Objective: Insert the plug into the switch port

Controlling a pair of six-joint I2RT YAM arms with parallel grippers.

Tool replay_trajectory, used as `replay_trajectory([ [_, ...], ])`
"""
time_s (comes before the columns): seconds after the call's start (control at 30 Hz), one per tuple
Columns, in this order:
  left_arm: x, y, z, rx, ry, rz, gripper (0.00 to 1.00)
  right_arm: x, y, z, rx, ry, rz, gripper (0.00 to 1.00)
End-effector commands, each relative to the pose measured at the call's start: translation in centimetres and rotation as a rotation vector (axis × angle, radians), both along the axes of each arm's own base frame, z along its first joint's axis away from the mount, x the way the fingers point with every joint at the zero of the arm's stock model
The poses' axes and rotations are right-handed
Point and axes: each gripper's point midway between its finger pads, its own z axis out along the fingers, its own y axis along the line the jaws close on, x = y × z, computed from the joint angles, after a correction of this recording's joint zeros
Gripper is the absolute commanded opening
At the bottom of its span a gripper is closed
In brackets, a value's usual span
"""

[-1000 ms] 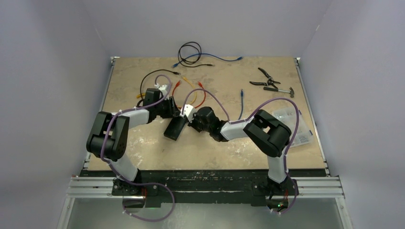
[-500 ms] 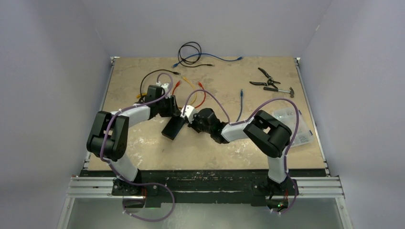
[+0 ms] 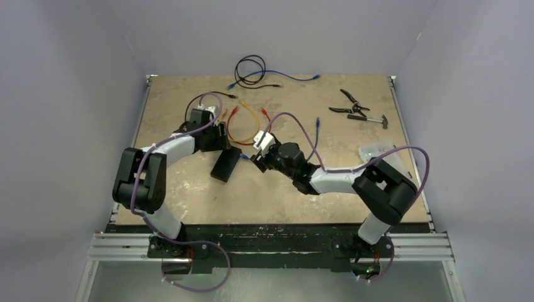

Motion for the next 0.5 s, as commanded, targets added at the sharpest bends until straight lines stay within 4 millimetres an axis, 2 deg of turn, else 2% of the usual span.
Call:
replay_trajectory([
  [0.0, 2.3, 1.9, 5.5, 0.063, -0.147, 0.068, 0.58, 0.9, -3.4, 2.1, 0.058, 0.003, -0.141, 0.73],
  [0.13, 3.3, 3.5, 9.3, 0.104, -0.233, 0.143, 0.61, 1.2, -6.4, 4.1, 0.083, 0.006, -0.256, 0.97],
  [0.3, 4.1, 4.4, 12.2, 0.097, -0.263, 0.228, 0.66, 2.0, -8.9, 8.1, 0.131, -0.025, -0.404, 0.99],
  [0.33, 4.3, 4.3, 12.5, 0.090, -0.267, 0.233, 0.68, 2.4, -9.6, 8.8, 0.128, -0.036, -0.453, 0.99],
  [0.47, 5.2, 4.1, 12.3, 0.053, -0.271, 0.273, 0.69, 1.6, -10.1, 10.4, 0.201, -0.035, -0.457, 0.98],
])
